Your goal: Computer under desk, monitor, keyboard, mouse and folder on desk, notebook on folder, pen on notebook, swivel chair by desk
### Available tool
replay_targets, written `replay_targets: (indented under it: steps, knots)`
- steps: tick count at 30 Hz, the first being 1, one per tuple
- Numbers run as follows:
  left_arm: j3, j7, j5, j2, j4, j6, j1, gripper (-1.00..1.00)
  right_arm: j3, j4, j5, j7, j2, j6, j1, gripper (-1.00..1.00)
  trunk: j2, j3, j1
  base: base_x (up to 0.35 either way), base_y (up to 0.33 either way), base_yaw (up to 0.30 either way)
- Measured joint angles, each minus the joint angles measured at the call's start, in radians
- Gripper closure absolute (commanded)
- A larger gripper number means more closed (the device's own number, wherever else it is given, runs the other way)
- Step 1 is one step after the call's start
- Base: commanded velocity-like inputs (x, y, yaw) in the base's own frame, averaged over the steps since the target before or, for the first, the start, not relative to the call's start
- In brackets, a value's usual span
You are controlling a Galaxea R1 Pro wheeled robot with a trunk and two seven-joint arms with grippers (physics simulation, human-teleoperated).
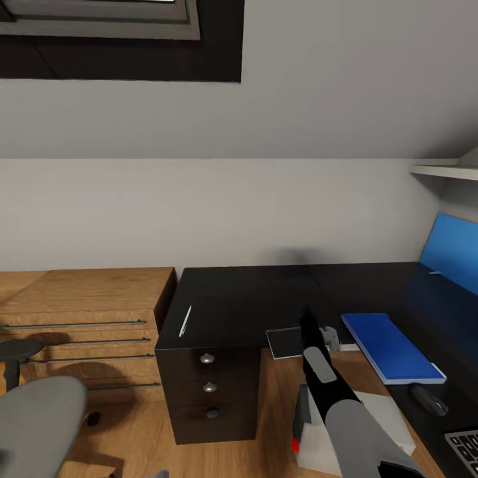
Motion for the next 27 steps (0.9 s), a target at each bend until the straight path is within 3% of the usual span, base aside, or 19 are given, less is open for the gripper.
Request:
replay_targets:
  steps: [4, 9, 11, 13, 15, 17, 25, 27]
  knots:
    - [0.001, -0.001, -0.001, -0.02, 0.001, 0.001, 0.0, -1.0, 0.0, -0.118, 0.0, 0.021, 0.0, 0.058, 0.038, -1.0, 0.0, 0.0, 0.0, 0.0, 0.0, 0.0]
    - [0.003, -0.001, 0.0, -0.025, 0.002, 0.001, 0.0, -1.0, -0.001, -0.255, -0.004, 0.017, 0.0, 0.127, 0.107, -1.0, 0.0, 0.0, 0.0, 0.0, 0.0, 0.0]
    - [0.003, -0.001, -0.001, -0.026, 0.002, 0.001, 0.0, -1.0, -0.002, -0.278, -0.006, 0.009, 0.0, 0.17, 0.119, -1.0, -0.007, -0.003, 0.004, 0.0, 0.0, 0.0]
    - [0.002, -0.001, -0.001, -0.026, 0.002, 0.001, 0.0, -1.0, -0.008, -0.297, -0.007, -0.001, 0.0, 0.263, 0.129, -1.0, -0.021, -0.009, 0.011, 0.0, 0.0, 0.0]
    - [0.001, -0.001, -0.002, -0.027, 0.002, 0.001, 0.0, -1.0, -0.01, -0.298, -0.016, -0.003, 0.0, 0.293, 0.13, -1.0, -0.035, -0.016, 0.019, 0.0, 0.0, 0.0]
    - [0.001, -0.001, -0.002, -0.026, 0.002, 0.001, 0.0, -1.0, -0.017, -0.298, -0.04, -0.007, -0.004, 0.323, 0.13, -1.0, -0.049, -0.022, 0.027, 0.0, 0.0, 0.0]
    - [0.001, -0.001, -0.002, -0.027, 0.002, 0.001, 0.0, -1.0, -0.041, -0.289, -0.279, -0.049, -0.082, 0.448, 0.131, -1.0, -0.105, -0.047, 0.057, 0.0, 0.0, 0.0]
    - [0.001, -0.001, -0.002, -0.027, 0.002, 0.001, 0.0, -1.0, -0.041, -0.267, -0.297, -0.053, -0.089, 0.455, 0.131, -1.0, -0.119, -0.053, 0.065, 0.0, 0.0, 0.0]
